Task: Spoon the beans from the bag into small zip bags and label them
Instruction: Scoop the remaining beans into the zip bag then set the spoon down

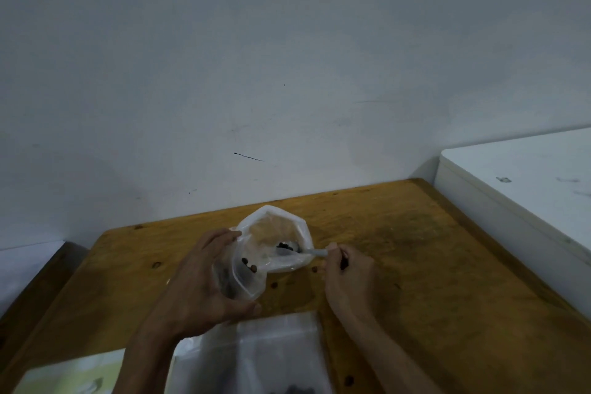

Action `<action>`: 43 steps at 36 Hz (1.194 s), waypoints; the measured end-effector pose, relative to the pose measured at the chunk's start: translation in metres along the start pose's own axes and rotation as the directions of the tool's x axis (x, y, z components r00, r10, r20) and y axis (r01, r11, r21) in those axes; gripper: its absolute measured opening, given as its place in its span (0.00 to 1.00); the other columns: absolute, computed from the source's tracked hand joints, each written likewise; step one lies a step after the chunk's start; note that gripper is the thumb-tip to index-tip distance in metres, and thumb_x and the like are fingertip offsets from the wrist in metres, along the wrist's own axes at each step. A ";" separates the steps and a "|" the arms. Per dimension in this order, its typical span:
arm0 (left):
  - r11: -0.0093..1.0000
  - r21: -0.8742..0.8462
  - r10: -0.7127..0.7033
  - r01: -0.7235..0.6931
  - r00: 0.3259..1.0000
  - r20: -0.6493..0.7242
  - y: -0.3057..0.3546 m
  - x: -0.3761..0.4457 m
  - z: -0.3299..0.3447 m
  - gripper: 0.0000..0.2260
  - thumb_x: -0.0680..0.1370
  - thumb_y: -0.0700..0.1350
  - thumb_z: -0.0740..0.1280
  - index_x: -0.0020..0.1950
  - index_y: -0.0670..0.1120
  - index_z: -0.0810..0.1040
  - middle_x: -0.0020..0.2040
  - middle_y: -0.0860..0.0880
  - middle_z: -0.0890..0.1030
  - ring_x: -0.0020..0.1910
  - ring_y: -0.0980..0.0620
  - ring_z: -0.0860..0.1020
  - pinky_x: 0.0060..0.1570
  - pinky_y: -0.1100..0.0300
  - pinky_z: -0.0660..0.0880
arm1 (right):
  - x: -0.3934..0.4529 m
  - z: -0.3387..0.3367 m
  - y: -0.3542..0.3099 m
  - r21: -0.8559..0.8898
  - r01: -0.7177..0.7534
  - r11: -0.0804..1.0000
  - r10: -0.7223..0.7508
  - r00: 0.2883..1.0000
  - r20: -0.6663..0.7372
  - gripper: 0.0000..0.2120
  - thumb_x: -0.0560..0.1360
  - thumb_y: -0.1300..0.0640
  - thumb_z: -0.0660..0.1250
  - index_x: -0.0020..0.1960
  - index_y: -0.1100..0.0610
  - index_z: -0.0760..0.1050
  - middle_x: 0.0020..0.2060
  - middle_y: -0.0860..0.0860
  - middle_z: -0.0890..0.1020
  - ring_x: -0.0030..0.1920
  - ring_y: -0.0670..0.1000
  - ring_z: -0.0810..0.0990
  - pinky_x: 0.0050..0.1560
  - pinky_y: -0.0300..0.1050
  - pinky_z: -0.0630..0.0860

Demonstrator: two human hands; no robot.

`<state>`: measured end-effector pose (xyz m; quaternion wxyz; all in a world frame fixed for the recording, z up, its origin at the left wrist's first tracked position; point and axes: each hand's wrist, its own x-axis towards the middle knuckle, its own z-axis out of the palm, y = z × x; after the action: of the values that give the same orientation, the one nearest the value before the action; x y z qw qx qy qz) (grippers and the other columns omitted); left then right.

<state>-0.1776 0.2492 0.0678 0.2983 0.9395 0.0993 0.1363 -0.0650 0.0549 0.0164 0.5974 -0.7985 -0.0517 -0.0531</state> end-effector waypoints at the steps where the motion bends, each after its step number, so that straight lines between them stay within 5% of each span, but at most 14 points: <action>1: 1.000 -0.001 -0.005 0.005 1.000 0.001 -0.001 0.000 0.000 0.55 0.50 0.67 0.79 0.74 0.54 0.67 0.69 0.63 0.65 0.64 0.58 0.69 0.59 0.63 0.69 | 0.000 0.000 0.001 -0.065 0.082 0.995 -0.084 0.996 -0.027 0.16 0.81 0.56 0.63 0.35 0.55 0.77 0.26 0.48 0.77 0.26 0.45 0.76 0.30 0.44 0.76; 2: 1.000 0.000 -0.007 0.007 1.000 0.003 -0.001 0.000 0.000 0.54 0.51 0.65 0.81 0.74 0.53 0.67 0.68 0.63 0.65 0.63 0.58 0.68 0.58 0.66 0.68 | 0.000 -0.002 0.002 -0.105 0.150 0.983 -0.155 0.987 -0.048 0.16 0.81 0.57 0.63 0.35 0.55 0.77 0.24 0.46 0.74 0.26 0.45 0.74 0.27 0.37 0.71; 5: 1.000 0.014 -0.003 0.003 1.000 -0.004 0.001 0.001 0.003 0.52 0.53 0.58 0.84 0.74 0.52 0.67 0.67 0.62 0.65 0.61 0.61 0.67 0.50 0.76 0.64 | 0.000 -0.007 -0.002 -0.180 0.195 0.964 -0.203 0.979 -0.031 0.16 0.80 0.58 0.64 0.34 0.56 0.77 0.23 0.45 0.73 0.26 0.43 0.75 0.26 0.35 0.69; 9: 1.000 -0.006 0.000 0.000 1.000 0.004 0.006 0.002 0.005 0.51 0.55 0.56 0.85 0.74 0.53 0.66 0.64 0.68 0.63 0.57 0.67 0.66 0.47 0.79 0.65 | 0.002 -0.006 -0.007 0.031 -0.175 0.984 0.174 0.984 0.040 0.14 0.79 0.61 0.66 0.35 0.57 0.81 0.28 0.53 0.82 0.27 0.49 0.78 0.29 0.48 0.77; 11: 1.000 -0.022 0.008 -0.008 1.000 0.009 0.006 0.000 0.006 0.50 0.55 0.56 0.85 0.73 0.54 0.66 0.62 0.73 0.61 0.57 0.73 0.66 0.46 0.80 0.66 | 0.000 -0.006 -0.011 0.187 -0.366 0.912 0.353 0.930 0.100 0.11 0.78 0.63 0.67 0.37 0.58 0.81 0.28 0.53 0.82 0.25 0.46 0.77 0.26 0.42 0.75; 17: 1.000 -0.006 -0.028 0.028 0.999 0.030 0.002 -0.006 0.006 0.51 0.55 0.57 0.84 0.74 0.53 0.66 0.67 0.65 0.63 0.62 0.61 0.67 0.50 0.75 0.64 | 0.000 -0.004 -0.015 0.344 -0.505 0.791 0.472 0.863 0.181 0.07 0.78 0.63 0.67 0.42 0.61 0.80 0.29 0.52 0.81 0.27 0.45 0.75 0.27 0.37 0.73; 36: 0.997 0.004 -0.073 0.073 0.997 0.022 0.004 -0.013 0.007 0.50 0.57 0.56 0.84 0.74 0.51 0.65 0.66 0.63 0.61 0.62 0.60 0.65 0.58 0.71 0.64 | 0.005 -0.023 -0.025 0.418 -0.380 0.825 0.348 0.925 0.153 0.07 0.79 0.63 0.66 0.43 0.63 0.80 0.28 0.52 0.79 0.25 0.44 0.74 0.26 0.39 0.72; 43: 0.996 0.030 -0.080 0.078 0.996 0.044 0.003 -0.012 0.008 0.52 0.56 0.58 0.84 0.75 0.51 0.65 0.69 0.62 0.62 0.62 0.60 0.65 0.53 0.73 0.64 | 0.007 -0.018 -0.018 0.164 -0.165 0.973 0.164 0.986 0.024 0.13 0.79 0.60 0.66 0.36 0.57 0.80 0.26 0.51 0.81 0.23 0.44 0.77 0.28 0.44 0.77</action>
<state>-0.1866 0.2396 0.0609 0.2922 0.9418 0.1316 0.1020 -0.0608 0.0427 0.0394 0.6636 -0.7481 0.0074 0.0052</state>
